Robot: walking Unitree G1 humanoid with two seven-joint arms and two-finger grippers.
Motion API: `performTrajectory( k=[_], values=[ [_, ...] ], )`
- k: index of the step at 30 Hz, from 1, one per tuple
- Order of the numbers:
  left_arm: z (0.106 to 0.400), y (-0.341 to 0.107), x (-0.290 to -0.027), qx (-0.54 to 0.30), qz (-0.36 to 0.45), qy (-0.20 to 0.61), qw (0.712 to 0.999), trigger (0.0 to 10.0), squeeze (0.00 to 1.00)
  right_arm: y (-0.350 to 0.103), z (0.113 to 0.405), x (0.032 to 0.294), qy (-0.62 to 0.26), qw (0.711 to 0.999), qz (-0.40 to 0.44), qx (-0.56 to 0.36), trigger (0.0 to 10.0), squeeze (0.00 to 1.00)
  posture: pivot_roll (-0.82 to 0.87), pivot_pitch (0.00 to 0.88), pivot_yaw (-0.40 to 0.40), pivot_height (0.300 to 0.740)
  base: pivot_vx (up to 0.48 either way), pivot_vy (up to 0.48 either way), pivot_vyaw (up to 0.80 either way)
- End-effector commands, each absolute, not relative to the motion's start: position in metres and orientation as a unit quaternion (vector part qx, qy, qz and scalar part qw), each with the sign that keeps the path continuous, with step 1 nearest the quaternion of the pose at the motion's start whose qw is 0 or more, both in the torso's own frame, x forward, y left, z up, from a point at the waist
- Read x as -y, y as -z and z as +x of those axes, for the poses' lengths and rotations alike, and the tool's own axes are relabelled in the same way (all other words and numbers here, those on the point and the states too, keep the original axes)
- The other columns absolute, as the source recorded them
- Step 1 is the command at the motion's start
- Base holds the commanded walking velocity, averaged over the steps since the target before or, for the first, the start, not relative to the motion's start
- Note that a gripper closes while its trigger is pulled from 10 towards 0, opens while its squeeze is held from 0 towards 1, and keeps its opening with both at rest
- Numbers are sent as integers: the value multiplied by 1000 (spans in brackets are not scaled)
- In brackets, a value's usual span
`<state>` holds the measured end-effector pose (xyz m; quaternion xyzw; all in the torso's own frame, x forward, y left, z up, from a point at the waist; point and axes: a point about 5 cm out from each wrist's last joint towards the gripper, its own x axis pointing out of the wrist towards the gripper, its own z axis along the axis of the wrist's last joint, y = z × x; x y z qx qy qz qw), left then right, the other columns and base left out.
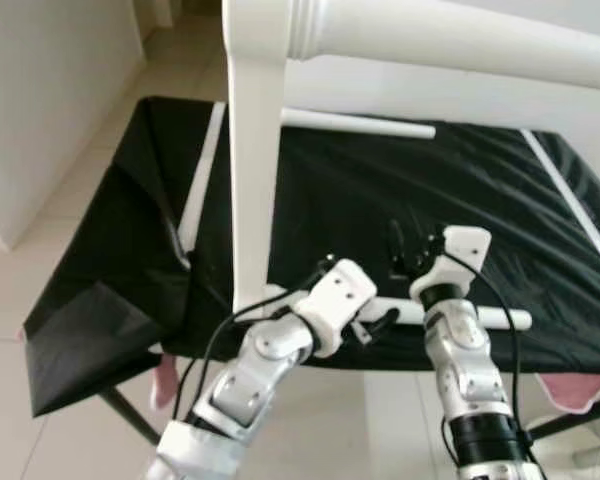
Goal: Building children table
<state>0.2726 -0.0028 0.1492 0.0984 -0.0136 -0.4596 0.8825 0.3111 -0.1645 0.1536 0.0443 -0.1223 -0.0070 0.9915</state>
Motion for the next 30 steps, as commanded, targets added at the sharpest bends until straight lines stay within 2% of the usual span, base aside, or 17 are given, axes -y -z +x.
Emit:
performTrajectory(
  k=[1, 10, 13, 18, 30],
  values=[
    [289, -142, -12, 6, 107, 309, 945, 10000, 0, -150, 307, 172, 22, 991, 42, 122, 10000, 0, 40, 78, -56, 740, 0, 0, 0],
    [305, -137, -37, -5, 112, 234, 966, 10000, 0, -149, 306, 171, 22, 991, 43, 124, 10000, 0, 37, 80, -57, 740, 0, 0, 0],
    [315, -135, -56, -11, 107, 174, 979, 10000, 0, -151, 307, 173, 22, 991, 42, 127, 10000, 0, 36, 82, -58, 740, 0, 0, 0],
    [322, -136, -70, -15, 102, 139, 985, 10000, 0, -152, 308, 174, 23, 991, 42, 129, 10000, 0, 40, 82, -58, 740, 0, 0, 0],
    [313, -122, -99, -30, 118, 112, 986, 10000, 0, -152, 309, 172, 14, 990, 43, 131, 10000, 0, 47, 82, -71, 740, 0, 0, 0]
  ],
)
